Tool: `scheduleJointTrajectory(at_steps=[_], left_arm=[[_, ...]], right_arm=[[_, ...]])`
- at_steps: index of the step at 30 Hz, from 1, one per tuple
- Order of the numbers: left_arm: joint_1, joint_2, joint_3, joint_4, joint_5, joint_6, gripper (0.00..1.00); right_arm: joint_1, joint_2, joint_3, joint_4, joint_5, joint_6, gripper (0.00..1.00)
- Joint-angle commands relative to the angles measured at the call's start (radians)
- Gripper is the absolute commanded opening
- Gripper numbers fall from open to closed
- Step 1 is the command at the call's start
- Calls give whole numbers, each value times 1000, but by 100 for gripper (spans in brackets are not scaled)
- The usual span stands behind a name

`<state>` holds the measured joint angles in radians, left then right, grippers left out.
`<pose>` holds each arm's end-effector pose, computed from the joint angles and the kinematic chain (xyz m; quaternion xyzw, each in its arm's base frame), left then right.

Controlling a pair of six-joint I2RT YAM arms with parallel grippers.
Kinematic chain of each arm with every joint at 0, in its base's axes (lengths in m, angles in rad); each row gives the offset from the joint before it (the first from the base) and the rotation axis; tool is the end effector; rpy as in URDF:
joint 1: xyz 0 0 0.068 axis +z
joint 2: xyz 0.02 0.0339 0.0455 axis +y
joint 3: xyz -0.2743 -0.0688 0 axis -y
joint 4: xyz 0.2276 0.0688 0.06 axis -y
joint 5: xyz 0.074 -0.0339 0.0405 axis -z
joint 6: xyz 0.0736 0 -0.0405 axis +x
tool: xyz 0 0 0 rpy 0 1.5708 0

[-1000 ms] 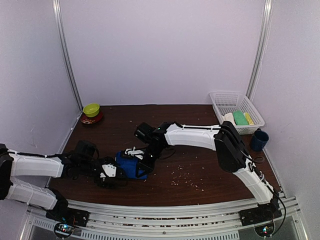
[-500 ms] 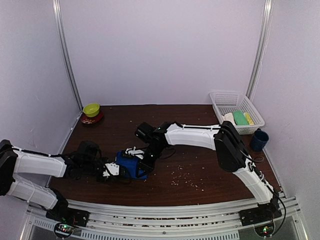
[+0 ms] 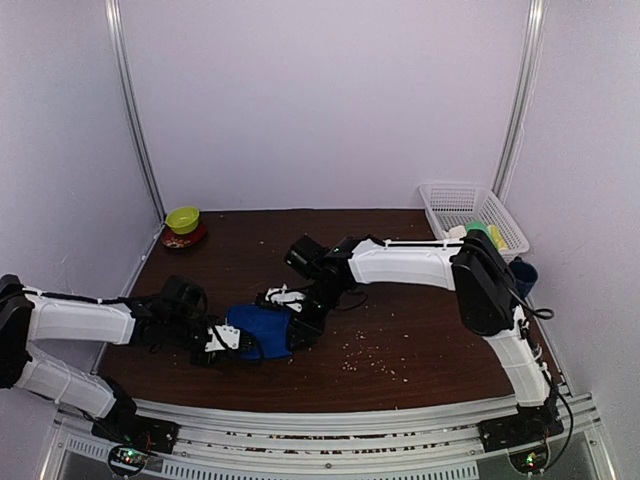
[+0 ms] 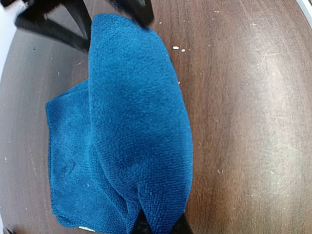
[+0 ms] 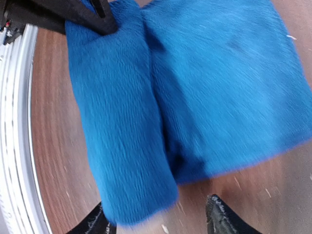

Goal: Roll the towels
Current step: Roll the towel at the center of the board.

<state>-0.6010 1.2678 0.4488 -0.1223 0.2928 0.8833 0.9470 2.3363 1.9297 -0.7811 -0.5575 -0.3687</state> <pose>0.1715 -0.1433 0.1333 0.6691 0.6628 -0.0942 0.3227 0.2569 0.4236 0.1498 -0.6185 0.7148 0.3111 0.0984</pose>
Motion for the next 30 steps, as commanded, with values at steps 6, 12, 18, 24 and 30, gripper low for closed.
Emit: scheduleJointTrajectory(at_steps=[6, 12, 18, 24, 30], left_arm=[[114, 161, 125, -234, 163, -20, 0], [176, 285, 227, -361, 255, -16, 0], [239, 422, 335, -478, 324, -14, 0], [284, 526, 427, -584, 377, 17, 0], [308, 605, 484, -641, 374, 30, 0]], right_arm=[[-5, -360, -444, 400, 240, -126, 74], [72, -508, -782, 803, 423, -331, 83], [192, -481, -902, 1066, 616, -493, 84], [281, -363, -877, 1235, 781, -560, 83], [295, -244, -778, 1261, 871, -569, 79]])
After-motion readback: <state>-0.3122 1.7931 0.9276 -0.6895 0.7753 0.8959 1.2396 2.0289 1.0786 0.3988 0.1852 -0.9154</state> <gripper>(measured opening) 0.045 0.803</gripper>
